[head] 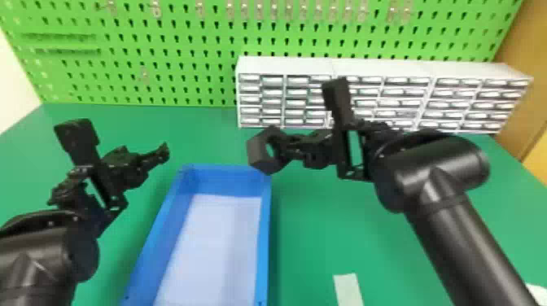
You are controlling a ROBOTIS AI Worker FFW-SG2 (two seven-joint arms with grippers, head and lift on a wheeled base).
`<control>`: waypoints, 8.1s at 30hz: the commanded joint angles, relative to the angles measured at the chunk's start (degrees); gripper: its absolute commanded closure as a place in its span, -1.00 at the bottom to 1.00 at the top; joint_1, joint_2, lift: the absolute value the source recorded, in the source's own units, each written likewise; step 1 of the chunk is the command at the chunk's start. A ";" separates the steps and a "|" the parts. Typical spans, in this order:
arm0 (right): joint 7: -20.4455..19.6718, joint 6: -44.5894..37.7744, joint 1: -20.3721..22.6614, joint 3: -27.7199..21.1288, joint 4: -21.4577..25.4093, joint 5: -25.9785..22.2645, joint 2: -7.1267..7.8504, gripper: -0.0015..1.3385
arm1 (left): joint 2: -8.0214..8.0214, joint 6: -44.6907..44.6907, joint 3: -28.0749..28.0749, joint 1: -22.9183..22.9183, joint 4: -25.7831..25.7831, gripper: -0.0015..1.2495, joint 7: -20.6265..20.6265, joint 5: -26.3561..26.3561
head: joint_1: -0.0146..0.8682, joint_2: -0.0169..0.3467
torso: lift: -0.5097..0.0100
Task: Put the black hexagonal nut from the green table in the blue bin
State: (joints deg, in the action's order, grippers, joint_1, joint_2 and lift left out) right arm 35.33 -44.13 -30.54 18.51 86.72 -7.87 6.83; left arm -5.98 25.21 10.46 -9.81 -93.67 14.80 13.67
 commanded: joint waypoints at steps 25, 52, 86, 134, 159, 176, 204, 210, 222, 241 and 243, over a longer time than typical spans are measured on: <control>-1.05 3.87 -2.94 15.06 -6.22 -6.72 -1.12 0.51 | 0.00 0.02 -0.35 -0.39 0.33 -0.70 0.06 -0.05 | 0.54 -0.73 | 0.58; -2.11 4.22 -2.59 15.59 -6.22 -7.69 -0.85 -0.17 | 0.00 0.02 -0.35 -0.30 0.33 -0.70 -0.03 0.04 | 0.54 -0.73 | 0.58; -3.16 7.21 3.47 6.01 -4.02 -2.59 0.20 -0.22 | 0.00 0.02 0.00 0.14 0.25 -0.70 -0.03 0.30 | 0.54 -0.73 | 0.58; -14.85 22.42 30.63 -37.76 15.67 -1.63 -1.29 -0.28 | 0.00 -4.03 0.70 4.36 -0.19 -0.70 -6.62 4.26 | 0.54 -0.73 | 0.58; -14.24 18.81 34.68 -36.88 18.13 -2.95 -1.64 -0.28 | 0.00 -4.20 0.96 4.89 -0.63 -0.69 -6.54 3.90 | 0.54 -0.73 | 0.58; -14.24 18.37 33.97 -35.65 18.30 -1.45 -2.17 -0.28 | 0.00 -4.38 1.05 4.98 -0.63 -0.69 -6.54 4.08 | 0.54 -0.73 | 0.58; -14.24 17.23 33.09 -35.04 18.22 -0.13 -2.79 -0.28 | 0.00 -4.38 1.05 5.06 -0.63 -0.69 -6.54 4.52 | 0.54 -0.73 | 0.58; -14.24 17.14 32.83 -34.86 18.22 0.04 -2.79 -0.28 | 0.00 -4.38 0.88 4.98 -0.63 -0.70 -6.54 4.52 | 0.54 -0.73 | 0.58; -14.24 16.79 32.57 -34.51 18.30 0.13 -2.52 -0.28 | 0.00 -4.38 0.61 4.80 -0.63 -0.70 -6.18 4.52 | 0.54 -0.73 | 0.58; -14.24 16.53 32.21 -34.42 18.22 0.22 -2.26 -0.28 | 0.00 -4.29 0.61 4.62 -0.63 -0.70 -6.18 4.52 | 0.54 -0.73 | 0.58; -14.24 16.53 32.21 -34.42 18.30 0.22 -2.17 -0.28 | 0.00 -4.38 0.61 4.62 -0.63 -0.70 -6.18 4.52 | 0.54 -0.73 | 0.58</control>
State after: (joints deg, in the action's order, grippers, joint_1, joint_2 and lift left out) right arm 21.09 -27.49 1.69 -15.93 104.97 -7.66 4.50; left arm -5.98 20.91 11.08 -5.16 -94.31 8.61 18.19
